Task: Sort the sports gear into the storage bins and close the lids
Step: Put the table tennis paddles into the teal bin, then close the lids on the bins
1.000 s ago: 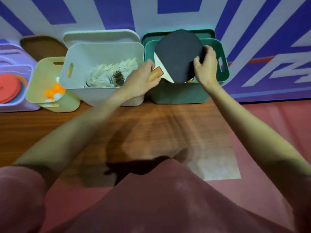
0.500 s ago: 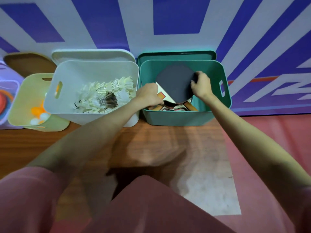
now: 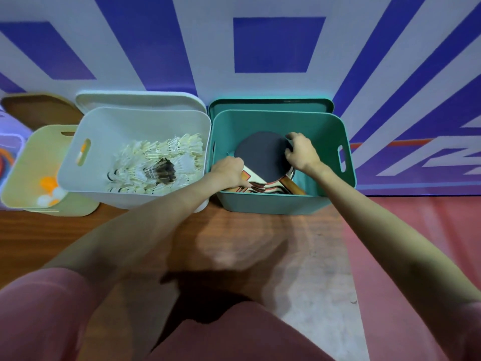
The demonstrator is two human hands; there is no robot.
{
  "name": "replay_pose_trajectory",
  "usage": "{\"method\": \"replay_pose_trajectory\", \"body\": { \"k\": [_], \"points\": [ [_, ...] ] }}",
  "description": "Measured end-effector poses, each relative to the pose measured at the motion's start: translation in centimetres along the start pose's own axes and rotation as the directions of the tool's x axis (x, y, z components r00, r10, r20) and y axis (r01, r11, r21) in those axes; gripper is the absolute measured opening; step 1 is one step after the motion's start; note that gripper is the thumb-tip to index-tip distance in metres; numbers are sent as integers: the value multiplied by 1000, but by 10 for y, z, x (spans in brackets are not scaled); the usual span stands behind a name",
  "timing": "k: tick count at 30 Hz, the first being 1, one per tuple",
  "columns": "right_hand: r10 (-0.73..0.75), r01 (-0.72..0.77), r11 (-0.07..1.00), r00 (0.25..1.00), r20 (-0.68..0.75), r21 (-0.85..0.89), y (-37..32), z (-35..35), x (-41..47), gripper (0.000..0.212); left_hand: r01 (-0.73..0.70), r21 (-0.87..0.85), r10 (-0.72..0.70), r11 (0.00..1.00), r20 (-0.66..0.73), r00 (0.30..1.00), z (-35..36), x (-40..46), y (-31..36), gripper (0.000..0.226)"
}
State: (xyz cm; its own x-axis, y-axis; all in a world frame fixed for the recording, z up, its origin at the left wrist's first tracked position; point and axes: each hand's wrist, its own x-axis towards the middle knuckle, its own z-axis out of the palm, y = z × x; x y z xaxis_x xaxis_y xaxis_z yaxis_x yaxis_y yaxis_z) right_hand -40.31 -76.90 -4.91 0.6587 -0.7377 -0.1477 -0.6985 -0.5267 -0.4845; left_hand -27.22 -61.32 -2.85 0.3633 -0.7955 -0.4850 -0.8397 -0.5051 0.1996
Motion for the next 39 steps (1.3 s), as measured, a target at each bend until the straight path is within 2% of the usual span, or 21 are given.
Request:
{"method": "replay_pose_trajectory", "body": {
  "k": [2,4,7,11,13,16,19,22,24,26,29,32,39],
  "points": [
    [-64,63,997,998,-28,-38,-1,-9,2,43,-30,3,30,1000,-57,998,-12,4,0,47],
    [-137,132,988,988,-72,-75,-5,-21,6,46,-66,-9,64,998,-185,981,-31,11,-1,43],
    [-227,208,968,964,-142,-139,-9,-41,16,46,-131,20,126,991,-434,892,-66,25,-3,33],
    [-297,245,943,924,-239,-226,-10,-65,30,40,-131,113,173,985,-591,788,-106,41,-3,30],
    [-298,229,937,919,-260,-264,-9,-72,39,37,-84,192,187,978,-619,763,-115,50,-5,30],
    [-292,201,925,920,-263,-322,-4,-73,50,32,-8,293,187,956,-590,785,-112,59,-9,31],
    [-289,166,904,917,-275,-394,0,-68,60,25,7,308,181,951,-577,797,-103,63,-12,29],
    [-316,143,863,901,-297,-485,0,-62,64,12,-11,279,184,960,-602,777,-95,69,-16,20],
    [-354,138,815,887,-295,-562,-1,-58,64,20,0,276,177,961,-619,765,-91,76,-20,11],
    [-386,132,784,869,-310,-607,-3,-58,64,30,16,276,170,961,-635,754,-87,81,-22,15],
    [-414,149,775,853,-316,-614,-7,-64,62,33,-4,273,191,962,-662,725,-86,78,-20,16],
    [-445,135,781,806,-392,-609,-7,-72,55,34,-62,253,232,966,-727,647,-92,69,-19,10],
    [-413,43,862,637,-651,-505,-14,-111,28,30,-200,214,276,956,-887,369,-126,24,2,9]
  ]
}}
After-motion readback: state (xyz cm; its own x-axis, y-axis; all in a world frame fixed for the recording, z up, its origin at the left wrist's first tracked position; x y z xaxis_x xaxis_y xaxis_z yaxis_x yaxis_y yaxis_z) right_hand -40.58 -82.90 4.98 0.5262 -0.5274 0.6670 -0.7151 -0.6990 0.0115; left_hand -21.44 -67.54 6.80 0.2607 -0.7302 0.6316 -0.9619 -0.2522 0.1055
